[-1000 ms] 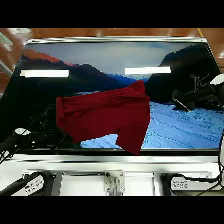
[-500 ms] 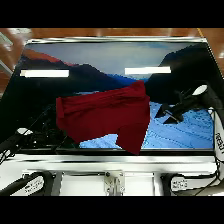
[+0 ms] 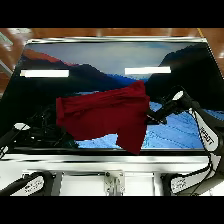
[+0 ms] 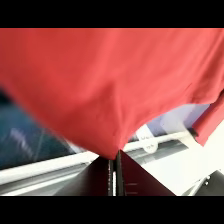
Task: Fold the shirts.
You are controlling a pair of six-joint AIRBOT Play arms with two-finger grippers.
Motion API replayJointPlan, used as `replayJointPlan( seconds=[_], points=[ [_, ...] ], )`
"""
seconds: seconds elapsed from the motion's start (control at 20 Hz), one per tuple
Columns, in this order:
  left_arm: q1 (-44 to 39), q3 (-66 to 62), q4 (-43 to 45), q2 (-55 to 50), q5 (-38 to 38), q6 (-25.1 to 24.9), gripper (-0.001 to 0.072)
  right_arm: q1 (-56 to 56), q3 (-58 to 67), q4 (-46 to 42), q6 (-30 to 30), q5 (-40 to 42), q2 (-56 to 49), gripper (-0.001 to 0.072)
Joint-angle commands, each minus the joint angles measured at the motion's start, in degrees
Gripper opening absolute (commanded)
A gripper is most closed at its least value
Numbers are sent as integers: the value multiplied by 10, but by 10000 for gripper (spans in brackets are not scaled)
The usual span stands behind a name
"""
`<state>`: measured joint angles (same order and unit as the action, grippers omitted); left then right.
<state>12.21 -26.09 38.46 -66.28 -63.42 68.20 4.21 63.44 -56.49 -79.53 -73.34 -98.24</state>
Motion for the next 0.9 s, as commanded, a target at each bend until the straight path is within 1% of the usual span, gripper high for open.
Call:
replayJointPlan(
  seconds=[0.0, 0.1, 0.15, 0.2, 0.25, 0.3, 0.4, 0.45, 0.55, 0.65, 0.75, 0.85],
  points=[
    [1, -65, 58, 3, -24, 6, 36, -8, 5, 31, 14, 14, 17, 63],
    [0, -161, 179, 24, -73, 54, 36, -8, 36, 31, 68, 9, 76, 63],
    [0, -228, 234, 46, -98, 74, 36, -8, 65, 31, 113, 3, 119, 62],
    [0, -297, 263, 71, -111, 75, 37, -8, 101, 26, 142, 3, 163, 62],
    [0, -377, 271, 100, -110, 75, 38, -8, 146, 15, 145, 14, 214, 62],
    [0, -456, 271, 125, -99, 76, 38, -8, 193, 10, 145, 33, 262, 62],
    [0, -623, 265, 167, -57, 81, 39, -8, 289, -7, 144, 103, 360, 62],
    [0, -702, 265, 182, -31, 97, 39, -8, 332, -20, 141, 145, 407, 62],
    [0, -826, 265, 203, 0, 141, 39, -8, 393, -42, 129, 192, 484, 62],
    [0, -904, 260, 218, 1, 184, 39, -8, 429, -61, 104, 198, 541, 62],
    [0, -927, 229, 242, 5, 191, 39, -8, 438, -74, 80, 198, 586, 62],
    [0, -926, 238, 261, -13, 189, 39, -8, 438, -114, 34, 175, 615, 62]
  ],
)
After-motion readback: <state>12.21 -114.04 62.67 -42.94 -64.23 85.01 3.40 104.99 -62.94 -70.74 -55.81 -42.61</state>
